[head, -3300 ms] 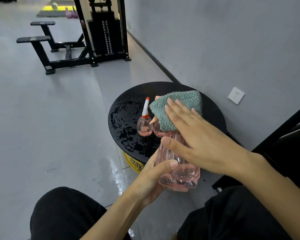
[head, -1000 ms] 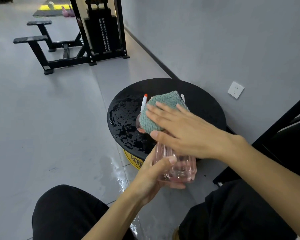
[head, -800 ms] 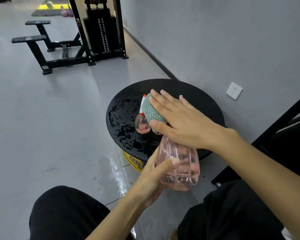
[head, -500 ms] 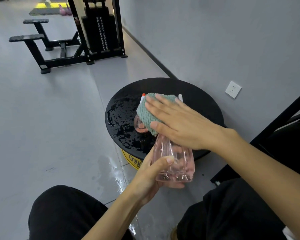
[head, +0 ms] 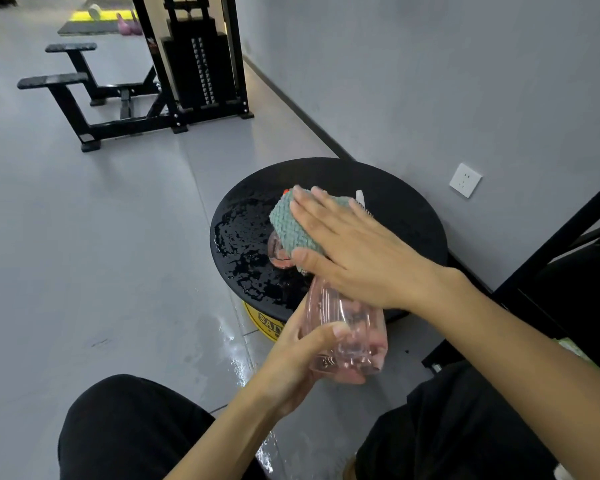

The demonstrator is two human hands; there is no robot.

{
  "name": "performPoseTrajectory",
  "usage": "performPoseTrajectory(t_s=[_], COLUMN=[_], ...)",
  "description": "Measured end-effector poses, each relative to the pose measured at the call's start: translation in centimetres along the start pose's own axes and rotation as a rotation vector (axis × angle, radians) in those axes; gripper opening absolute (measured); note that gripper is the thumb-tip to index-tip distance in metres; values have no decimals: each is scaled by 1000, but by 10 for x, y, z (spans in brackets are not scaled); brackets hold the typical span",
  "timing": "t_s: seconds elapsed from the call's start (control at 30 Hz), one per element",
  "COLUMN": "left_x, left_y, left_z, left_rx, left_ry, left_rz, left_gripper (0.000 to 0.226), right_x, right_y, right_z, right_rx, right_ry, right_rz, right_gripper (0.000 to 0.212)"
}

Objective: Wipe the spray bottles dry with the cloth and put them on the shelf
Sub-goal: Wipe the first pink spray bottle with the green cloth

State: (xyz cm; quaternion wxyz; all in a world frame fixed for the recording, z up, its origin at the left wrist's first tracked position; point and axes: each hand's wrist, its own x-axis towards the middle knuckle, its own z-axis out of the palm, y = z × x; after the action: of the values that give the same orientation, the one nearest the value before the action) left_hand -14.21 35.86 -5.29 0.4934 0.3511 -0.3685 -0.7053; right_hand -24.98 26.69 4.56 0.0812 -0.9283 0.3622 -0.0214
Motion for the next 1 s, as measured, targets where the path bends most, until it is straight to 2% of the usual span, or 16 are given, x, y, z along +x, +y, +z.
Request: performPoseTrajectory(t_s=[0.1, 0.2, 0.23, 0.33, 0.43, 0.57, 0.77, 0.93, 1.0], left_x=[-1, -2, -2, -3, -3, -4, -4, -2, -2], left_y=[-3, -1, 2, 3, 3, 1, 5, 2, 1], left_z=[3, 0, -2, -4, 2, 6, 1, 5, 6], left_rx=[-11, -26, -26, -10, -25, -48, -32, -15, -28], left_ry=[-6, -6, 4, 0, 0, -28, -1, -9, -15], left_rz=[-32, 16, 13, 4, 1, 3, 6, -26, -20], left_gripper=[90, 60, 57, 71, 80, 77, 78, 93, 92], right_x=[9, 0, -6, -13, -4, 0, -24, -11, -8], right_y=[4, -4, -7, -9, 1, 9, -1, 13, 16], right_z=[-5, -3, -1, -1, -4, -3, 0, -2, -1], right_rx=[34, -7, -26, -13, 27, 63, 49, 104, 118], right_ry=[11, -37, -56, -73, -21, 22, -61, 40, 52], right_rz=[37, -27, -57, -64, -13, 27, -41, 39, 50], right_gripper=[73, 76, 76, 73, 73, 77, 74, 76, 79])
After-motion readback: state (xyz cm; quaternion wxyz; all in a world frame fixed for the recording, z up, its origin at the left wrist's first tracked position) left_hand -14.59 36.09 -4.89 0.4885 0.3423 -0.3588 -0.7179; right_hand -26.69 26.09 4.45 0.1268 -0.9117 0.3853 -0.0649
